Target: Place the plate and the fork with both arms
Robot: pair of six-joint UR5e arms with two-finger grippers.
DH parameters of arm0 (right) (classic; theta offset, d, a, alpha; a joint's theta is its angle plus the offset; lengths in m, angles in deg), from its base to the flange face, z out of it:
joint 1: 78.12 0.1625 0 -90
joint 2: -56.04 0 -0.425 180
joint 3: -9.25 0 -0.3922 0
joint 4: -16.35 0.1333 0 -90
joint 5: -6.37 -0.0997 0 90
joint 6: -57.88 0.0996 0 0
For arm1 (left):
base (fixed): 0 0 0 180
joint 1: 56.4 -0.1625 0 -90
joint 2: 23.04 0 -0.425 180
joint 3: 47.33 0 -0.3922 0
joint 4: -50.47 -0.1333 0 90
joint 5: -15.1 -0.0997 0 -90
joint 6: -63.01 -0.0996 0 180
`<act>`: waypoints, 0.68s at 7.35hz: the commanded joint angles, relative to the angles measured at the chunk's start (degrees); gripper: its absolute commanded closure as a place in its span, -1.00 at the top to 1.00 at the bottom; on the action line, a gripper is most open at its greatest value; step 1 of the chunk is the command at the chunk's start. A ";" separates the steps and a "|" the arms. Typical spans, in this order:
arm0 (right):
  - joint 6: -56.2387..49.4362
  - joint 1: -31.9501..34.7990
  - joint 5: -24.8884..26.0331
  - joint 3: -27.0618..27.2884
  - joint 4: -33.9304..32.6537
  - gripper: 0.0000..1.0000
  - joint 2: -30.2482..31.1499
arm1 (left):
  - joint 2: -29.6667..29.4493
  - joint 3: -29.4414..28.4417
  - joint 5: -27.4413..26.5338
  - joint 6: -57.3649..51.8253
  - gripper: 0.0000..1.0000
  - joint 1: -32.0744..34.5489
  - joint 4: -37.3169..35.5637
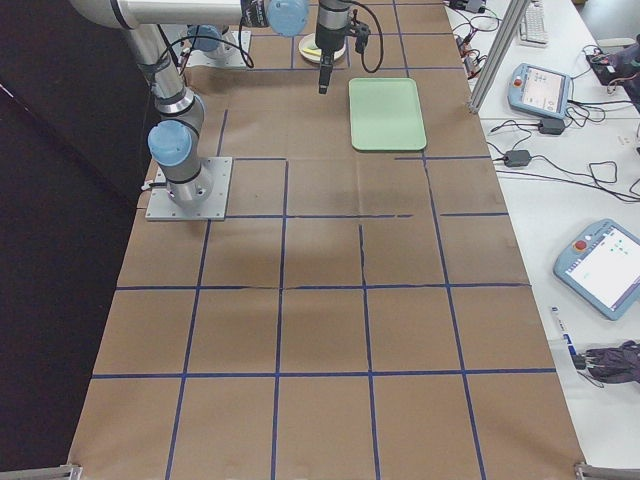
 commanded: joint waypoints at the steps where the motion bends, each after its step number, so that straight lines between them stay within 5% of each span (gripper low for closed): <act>1: 0.00 0.00 0.00 0.04 0.00 1.00 0.00 | 1.68 -0.59 -0.53 -0.08 1.00 -0.01 0.21; 5: 0.00 0.00 0.00 -0.05 0.00 1.00 0.00 | 3.37 2.21 -0.36 2.39 1.00 -0.36 2.24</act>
